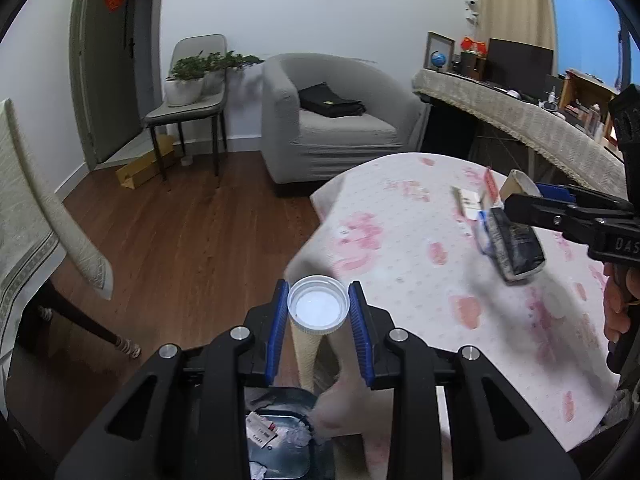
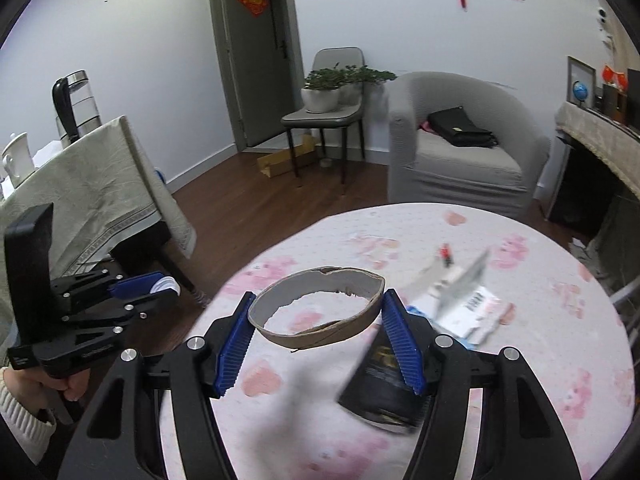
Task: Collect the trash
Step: 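Carry the white lid and the tape roll over the teal bin with both tools, then open the left tool over the bin while the right tool releases the tape roll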
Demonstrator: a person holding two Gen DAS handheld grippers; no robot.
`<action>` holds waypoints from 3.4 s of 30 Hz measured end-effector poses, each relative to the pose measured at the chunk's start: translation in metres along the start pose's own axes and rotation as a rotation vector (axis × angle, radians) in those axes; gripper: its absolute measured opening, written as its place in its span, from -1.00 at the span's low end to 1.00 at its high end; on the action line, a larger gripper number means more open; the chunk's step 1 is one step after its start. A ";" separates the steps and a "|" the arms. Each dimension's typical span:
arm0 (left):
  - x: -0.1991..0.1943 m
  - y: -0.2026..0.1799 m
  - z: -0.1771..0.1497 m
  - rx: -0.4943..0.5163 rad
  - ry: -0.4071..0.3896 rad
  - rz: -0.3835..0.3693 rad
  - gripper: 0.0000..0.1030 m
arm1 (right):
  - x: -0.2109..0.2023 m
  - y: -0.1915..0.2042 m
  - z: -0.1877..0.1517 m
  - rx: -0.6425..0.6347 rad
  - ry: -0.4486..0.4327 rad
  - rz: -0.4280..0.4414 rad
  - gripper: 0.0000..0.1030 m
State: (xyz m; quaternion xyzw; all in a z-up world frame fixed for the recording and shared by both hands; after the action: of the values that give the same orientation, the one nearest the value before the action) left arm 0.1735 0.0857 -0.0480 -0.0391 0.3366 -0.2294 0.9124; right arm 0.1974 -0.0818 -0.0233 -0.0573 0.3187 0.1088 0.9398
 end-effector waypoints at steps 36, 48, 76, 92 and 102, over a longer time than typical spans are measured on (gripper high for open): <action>0.028 0.121 -0.128 -0.166 0.346 0.092 -0.37 | 0.056 0.164 0.003 -0.126 0.110 0.206 0.25; 0.039 0.140 -0.160 -0.260 0.426 0.066 -0.36 | 0.075 0.194 -0.011 -0.173 0.190 0.221 0.25; -0.053 0.164 -0.091 -0.290 0.112 0.140 0.38 | 0.118 0.256 -0.080 -0.310 0.388 0.245 0.25; -0.091 0.140 -0.044 -0.225 -0.015 0.128 0.33 | 0.132 0.261 -0.112 -0.326 0.482 0.249 0.25; -0.094 0.116 -0.028 -0.188 -0.031 0.096 0.17 | 0.141 0.266 -0.148 -0.383 0.566 0.248 0.26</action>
State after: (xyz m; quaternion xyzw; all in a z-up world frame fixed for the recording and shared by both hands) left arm 0.1386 0.2333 -0.0404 -0.1121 0.3440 -0.1524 0.9197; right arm 0.1552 0.1739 -0.2365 -0.2211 0.5446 0.2594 0.7663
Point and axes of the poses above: each gripper's, at about its wrist camera, not at the fingertips, and x roughly the way its jaws point, y to its left, z to its top, the point moved 3 cm from there along x, roughly the way its jaws point, and after that the axes turned 14 degrees about -z, right-handed, at the moved point
